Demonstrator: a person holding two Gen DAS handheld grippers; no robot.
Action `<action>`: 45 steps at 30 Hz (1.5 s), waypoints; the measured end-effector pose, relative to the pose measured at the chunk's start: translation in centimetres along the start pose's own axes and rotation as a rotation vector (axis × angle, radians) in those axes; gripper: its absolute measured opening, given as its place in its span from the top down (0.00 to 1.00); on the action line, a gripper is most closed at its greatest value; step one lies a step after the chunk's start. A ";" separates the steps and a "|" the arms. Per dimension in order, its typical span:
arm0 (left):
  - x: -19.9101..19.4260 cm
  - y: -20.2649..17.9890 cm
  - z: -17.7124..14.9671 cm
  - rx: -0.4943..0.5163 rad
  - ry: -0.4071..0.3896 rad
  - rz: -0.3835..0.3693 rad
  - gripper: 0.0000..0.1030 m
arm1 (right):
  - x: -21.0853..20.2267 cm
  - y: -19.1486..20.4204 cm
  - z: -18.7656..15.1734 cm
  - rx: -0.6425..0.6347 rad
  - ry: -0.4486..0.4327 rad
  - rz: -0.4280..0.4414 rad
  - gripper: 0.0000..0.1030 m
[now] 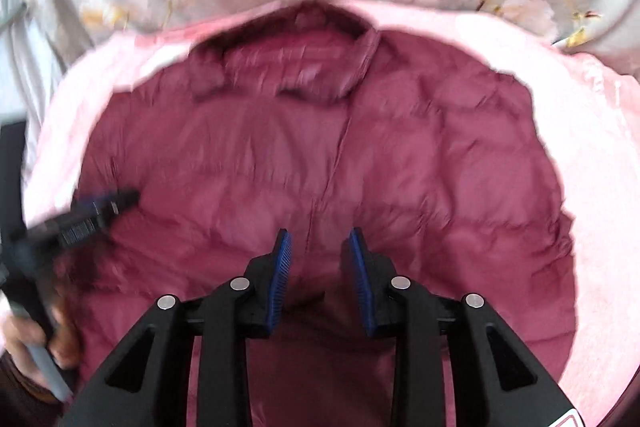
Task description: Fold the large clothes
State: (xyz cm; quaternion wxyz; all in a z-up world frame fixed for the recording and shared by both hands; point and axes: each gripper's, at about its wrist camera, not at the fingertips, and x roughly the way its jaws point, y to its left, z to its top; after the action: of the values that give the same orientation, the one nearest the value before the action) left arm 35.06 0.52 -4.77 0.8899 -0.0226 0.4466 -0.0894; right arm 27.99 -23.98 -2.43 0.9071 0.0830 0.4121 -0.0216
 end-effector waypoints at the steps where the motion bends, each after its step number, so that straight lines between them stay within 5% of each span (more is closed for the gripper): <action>1: 0.0 0.0 -0.2 0.001 -0.010 -0.001 0.62 | -0.1 -0.3 0.2 0.005 -0.018 -0.027 0.73; 11: -0.1 -0.3 -1.1 0.024 -0.072 0.020 0.61 | 2.8 -1.7 -1.6 0.002 -0.022 -0.116 0.74; 26: 0.1 -1.3 -1.1 0.070 -0.085 0.086 0.59 | 2.8 -1.9 -1.6 0.019 -0.027 -0.097 0.73; 30: -0.5 -0.5 -0.2 0.041 -0.059 -0.019 0.45 | 2.6 -2.5 -1.4 0.031 -0.019 -0.025 0.58; 33: -2.2 -0.2 2.3 -0.016 -0.043 -0.106 0.44 | 1.8 -3.3 0.0 0.077 0.020 0.046 0.55; 37: -3.5 -1.2 7.9 -0.121 -0.074 -0.236 0.21 | 0.6 -5.4 3.8 0.273 -0.051 0.191 0.35; 42: 2.6 -1.6 12.5 -0.306 0.075 -0.389 0.21 | 4.9 -7.7 8.1 0.492 -0.043 0.380 0.35; 45: 6.2 -1.1 12.7 -0.402 0.158 -0.415 0.39 | 8.2 -8.0 9.1 0.541 0.022 0.407 0.42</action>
State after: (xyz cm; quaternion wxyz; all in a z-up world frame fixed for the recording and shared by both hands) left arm 48.66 -2.15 -1.91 0.7927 -0.2822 0.5092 -0.1808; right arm 39.28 -33.11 -3.73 0.8333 0.4017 0.3762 0.0522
